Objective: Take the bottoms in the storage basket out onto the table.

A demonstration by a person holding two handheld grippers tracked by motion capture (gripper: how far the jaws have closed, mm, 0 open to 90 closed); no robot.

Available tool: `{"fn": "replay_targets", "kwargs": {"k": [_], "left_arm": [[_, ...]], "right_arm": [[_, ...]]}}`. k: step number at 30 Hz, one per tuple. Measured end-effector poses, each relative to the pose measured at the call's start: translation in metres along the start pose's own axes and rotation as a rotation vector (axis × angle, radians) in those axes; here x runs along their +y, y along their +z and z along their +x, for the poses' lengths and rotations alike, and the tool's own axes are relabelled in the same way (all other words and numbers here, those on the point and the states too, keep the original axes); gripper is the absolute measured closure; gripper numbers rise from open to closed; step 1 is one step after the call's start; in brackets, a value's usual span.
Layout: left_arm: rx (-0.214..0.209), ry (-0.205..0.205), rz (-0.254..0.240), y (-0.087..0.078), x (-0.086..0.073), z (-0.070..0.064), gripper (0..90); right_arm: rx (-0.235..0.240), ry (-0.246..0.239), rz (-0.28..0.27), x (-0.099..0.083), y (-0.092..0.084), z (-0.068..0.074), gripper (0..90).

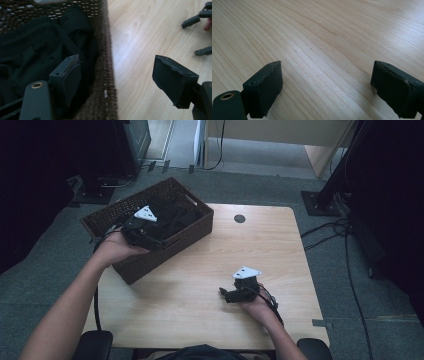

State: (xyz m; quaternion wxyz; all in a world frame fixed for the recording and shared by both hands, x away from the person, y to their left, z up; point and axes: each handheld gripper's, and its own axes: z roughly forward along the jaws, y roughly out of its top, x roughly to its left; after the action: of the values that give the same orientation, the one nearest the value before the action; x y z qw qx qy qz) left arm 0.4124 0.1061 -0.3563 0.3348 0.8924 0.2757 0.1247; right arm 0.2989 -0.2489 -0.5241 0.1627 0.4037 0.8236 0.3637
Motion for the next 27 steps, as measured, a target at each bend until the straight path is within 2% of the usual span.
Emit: {"fn": "replay_targets", "kwargs": {"k": [1, 6, 10, 12, 15, 16, 17, 22, 24, 27], "left_arm": [[0.013, -0.009, -0.001, -0.002, 0.0, 0.007, 22.6], [0.042, -0.006, 0.013, -0.004, -0.002, 0.021, 23.1], [0.049, -0.018, 0.019, -0.003, -0.002, 0.031, 23.3], [0.056, -0.022, 0.024, 0.001, -0.002, 0.043, 23.3], [0.063, -0.034, 0.016, 0.008, -0.001, 0.055, 23.3], [0.063, -0.034, 0.016, 0.008, -0.001, 0.055, 23.3], [0.061, -0.048, 0.013, 0.014, 0.0, 0.062, 23.3], [0.059, -0.069, 0.028, 0.038, -0.003, 0.076, 22.9], [0.076, -0.086, 0.046, 0.049, -0.005, 0.079, 18.1], [0.085, -0.098, 0.046, 0.061, -0.01, 0.083, 13.7]], "right_arm": [[0.0, -0.001, 0.0, 0.0, 0.0, 0.0, 10.0], [0.001, 0.0, 0.0, 0.0, 0.0, 0.0, 10.0], [0.001, -0.001, 0.0, 0.0, 0.0, 0.0, 10.0], [0.0, -0.001, 0.0, 0.0, 0.0, 0.0, 10.1], [0.0, -0.002, 0.0, 0.0, 0.0, 0.0, 10.0], [0.0, -0.002, 0.0, 0.0, 0.0, 0.0, 10.0], [0.0, -0.002, 0.0, 0.0, 0.0, 0.0, 10.1], [0.001, -0.003, 0.0, 0.0, 0.0, 0.0, 10.0], [0.002, -0.002, 0.002, 0.0, 0.0, 0.0, 10.0], [0.004, -0.006, 0.003, 0.0, 0.0, 0.001, 10.0]]}}
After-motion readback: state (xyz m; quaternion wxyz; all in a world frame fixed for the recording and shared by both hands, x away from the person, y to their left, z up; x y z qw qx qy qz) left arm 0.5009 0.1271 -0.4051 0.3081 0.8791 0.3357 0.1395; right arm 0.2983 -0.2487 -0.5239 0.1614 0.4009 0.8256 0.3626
